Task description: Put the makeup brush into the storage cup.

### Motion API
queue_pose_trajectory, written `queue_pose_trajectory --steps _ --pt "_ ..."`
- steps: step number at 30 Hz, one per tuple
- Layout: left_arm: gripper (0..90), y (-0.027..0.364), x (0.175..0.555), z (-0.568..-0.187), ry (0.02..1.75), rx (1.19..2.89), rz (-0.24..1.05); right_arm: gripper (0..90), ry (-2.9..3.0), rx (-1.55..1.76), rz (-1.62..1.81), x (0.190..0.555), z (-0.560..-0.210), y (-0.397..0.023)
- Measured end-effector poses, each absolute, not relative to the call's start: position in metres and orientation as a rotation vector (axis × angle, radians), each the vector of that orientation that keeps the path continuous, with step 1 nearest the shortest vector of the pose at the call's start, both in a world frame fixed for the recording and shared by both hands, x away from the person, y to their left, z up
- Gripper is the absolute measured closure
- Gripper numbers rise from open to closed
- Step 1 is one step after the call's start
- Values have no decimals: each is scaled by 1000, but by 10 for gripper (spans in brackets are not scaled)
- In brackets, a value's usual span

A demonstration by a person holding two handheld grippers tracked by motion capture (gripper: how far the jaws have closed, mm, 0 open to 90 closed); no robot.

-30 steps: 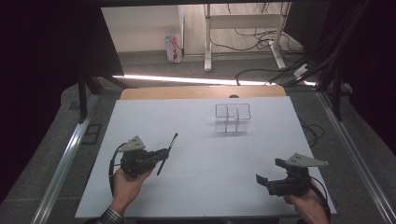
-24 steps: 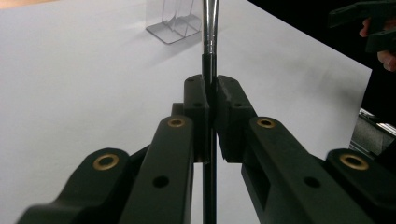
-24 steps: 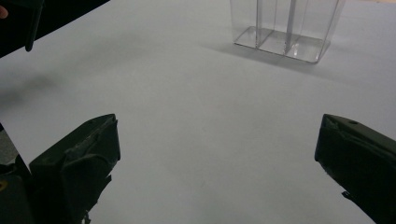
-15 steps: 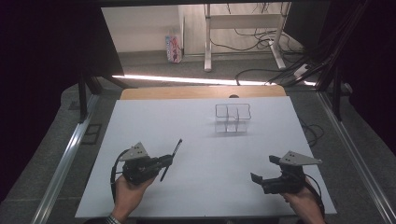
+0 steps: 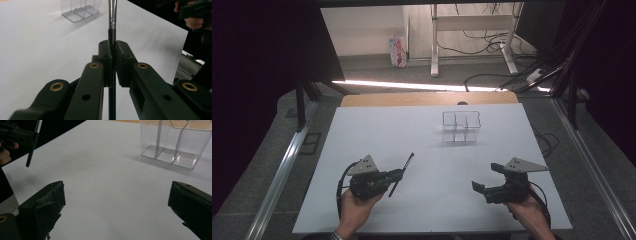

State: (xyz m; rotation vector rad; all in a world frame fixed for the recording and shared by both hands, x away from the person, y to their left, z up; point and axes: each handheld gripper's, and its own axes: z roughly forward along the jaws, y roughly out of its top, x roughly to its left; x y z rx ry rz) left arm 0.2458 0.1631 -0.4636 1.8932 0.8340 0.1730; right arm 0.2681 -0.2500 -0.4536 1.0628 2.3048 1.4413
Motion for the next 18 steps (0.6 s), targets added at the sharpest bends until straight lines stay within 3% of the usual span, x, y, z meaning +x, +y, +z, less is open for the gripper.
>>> queue_pose_trajectory --steps 18 --pt "839 138 256 -467 784 1895 147 1 2309 1125 1571 284 -448 -220"
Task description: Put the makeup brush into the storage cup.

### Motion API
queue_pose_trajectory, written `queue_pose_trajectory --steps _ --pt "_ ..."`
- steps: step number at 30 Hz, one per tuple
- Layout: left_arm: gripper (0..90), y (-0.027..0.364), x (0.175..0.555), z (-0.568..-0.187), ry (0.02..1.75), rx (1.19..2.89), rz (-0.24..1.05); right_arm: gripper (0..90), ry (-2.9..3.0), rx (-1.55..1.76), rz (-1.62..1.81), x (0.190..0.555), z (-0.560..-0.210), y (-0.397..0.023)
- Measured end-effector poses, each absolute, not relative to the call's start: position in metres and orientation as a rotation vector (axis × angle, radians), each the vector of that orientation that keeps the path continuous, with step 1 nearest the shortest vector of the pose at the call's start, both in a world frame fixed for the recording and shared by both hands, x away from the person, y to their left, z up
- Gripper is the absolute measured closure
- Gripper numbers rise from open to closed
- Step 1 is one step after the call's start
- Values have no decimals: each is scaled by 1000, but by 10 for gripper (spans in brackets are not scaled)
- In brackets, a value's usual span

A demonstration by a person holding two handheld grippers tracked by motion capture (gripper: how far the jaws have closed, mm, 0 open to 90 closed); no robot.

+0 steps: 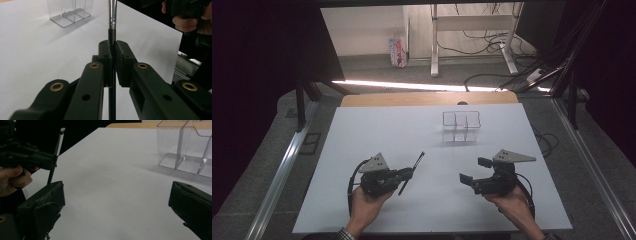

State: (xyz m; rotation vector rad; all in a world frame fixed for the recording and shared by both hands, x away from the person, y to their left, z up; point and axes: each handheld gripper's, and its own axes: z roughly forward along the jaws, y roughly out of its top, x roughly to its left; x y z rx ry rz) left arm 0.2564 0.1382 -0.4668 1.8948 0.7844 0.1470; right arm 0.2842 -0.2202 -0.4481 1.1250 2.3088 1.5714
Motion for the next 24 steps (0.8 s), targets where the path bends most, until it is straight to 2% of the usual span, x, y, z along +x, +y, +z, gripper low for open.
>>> queue_pose_trajectory --steps 10,24 --pt "839 120 260 -470 751 1904 144 17 2347 1119 1628 292 -447 -200" --pt "838 103 260 -474 725 1864 116 172 2354 1137 1732 296 -446 -182"
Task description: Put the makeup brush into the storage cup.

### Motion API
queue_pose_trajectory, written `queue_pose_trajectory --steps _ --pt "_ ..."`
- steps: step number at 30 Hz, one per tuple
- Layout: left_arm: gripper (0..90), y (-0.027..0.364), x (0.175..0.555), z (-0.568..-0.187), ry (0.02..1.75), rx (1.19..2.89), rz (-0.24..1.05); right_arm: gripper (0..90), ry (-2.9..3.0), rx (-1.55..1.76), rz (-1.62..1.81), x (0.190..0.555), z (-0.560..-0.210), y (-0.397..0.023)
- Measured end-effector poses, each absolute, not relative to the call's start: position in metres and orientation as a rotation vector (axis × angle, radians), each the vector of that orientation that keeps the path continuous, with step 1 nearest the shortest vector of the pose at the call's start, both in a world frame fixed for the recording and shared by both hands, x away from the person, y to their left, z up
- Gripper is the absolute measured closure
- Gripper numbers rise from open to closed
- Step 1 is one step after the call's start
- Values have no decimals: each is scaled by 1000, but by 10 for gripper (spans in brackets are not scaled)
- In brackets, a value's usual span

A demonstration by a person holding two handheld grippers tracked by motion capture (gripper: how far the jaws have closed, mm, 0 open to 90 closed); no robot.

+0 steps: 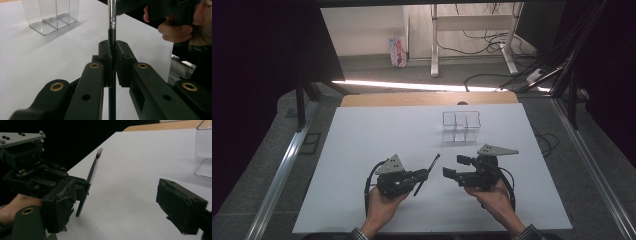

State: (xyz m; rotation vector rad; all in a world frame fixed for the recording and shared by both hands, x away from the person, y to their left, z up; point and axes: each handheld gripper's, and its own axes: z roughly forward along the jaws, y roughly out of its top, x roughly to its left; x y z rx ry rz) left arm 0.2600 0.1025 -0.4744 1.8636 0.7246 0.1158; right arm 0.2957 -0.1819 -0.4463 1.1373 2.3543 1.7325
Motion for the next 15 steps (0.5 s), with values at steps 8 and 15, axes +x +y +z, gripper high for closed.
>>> queue_pose_trajectory --steps 8,15 --pt "838 94 258 -474 700 1860 104 364 2392 1144 1833 300 -447 -172" --pt "838 90 257 -474 686 1863 96 579 2420 1181 1906 305 -451 -165"
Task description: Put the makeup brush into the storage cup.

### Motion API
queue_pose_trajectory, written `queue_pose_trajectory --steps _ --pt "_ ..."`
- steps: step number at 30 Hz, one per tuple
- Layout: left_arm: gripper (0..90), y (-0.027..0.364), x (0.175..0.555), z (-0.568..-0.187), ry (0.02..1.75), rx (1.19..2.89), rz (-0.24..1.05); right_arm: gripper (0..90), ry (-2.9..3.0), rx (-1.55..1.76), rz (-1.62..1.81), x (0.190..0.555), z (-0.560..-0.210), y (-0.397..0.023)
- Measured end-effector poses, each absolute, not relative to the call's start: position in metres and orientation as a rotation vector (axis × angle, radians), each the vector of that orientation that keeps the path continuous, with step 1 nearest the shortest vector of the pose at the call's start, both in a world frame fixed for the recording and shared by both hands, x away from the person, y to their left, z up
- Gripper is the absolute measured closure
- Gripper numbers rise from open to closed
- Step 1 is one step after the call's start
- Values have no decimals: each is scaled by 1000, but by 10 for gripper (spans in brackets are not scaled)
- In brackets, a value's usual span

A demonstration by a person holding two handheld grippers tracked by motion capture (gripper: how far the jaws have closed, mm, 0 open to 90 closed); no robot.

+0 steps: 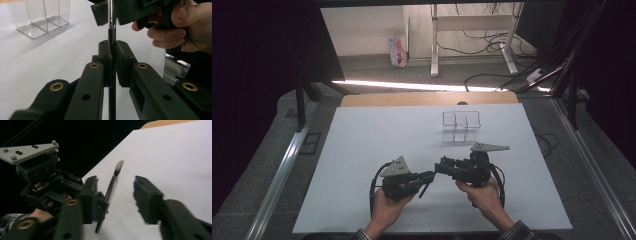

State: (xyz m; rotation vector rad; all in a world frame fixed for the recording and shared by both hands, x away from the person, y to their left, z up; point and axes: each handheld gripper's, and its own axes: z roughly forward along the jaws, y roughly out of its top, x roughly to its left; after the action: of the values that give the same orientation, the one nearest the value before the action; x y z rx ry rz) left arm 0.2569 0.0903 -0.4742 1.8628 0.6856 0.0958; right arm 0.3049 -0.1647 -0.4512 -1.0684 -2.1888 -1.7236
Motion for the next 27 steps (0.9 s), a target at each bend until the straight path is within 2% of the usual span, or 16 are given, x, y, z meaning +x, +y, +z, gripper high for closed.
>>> queue_pose_trajectory --steps 4,5,7,9,20,27 --pt "836 89 258 -475 684 1866 80 816 -2137 -1047 -1707 306 -454 -163" --pt "833 89 258 -476 685 1871 72 829 -2116 -1045 -1706 307 -455 -163" --pt "819 89 258 -477 691 1885 79 837 -2100 -1053 -1686 307 -456 -163" --pt "736 90 260 -477 708 1898 80 837 -2119 -1061 -1683 306 -455 -163" --pt "433 98 262 -474 758 1941 117 836 -2223 -1076 -1676 305 -451 -167" --pt "320 107 263 -475 755 1972 126 837 -2291 -1064 -1694 304 -448 -171"
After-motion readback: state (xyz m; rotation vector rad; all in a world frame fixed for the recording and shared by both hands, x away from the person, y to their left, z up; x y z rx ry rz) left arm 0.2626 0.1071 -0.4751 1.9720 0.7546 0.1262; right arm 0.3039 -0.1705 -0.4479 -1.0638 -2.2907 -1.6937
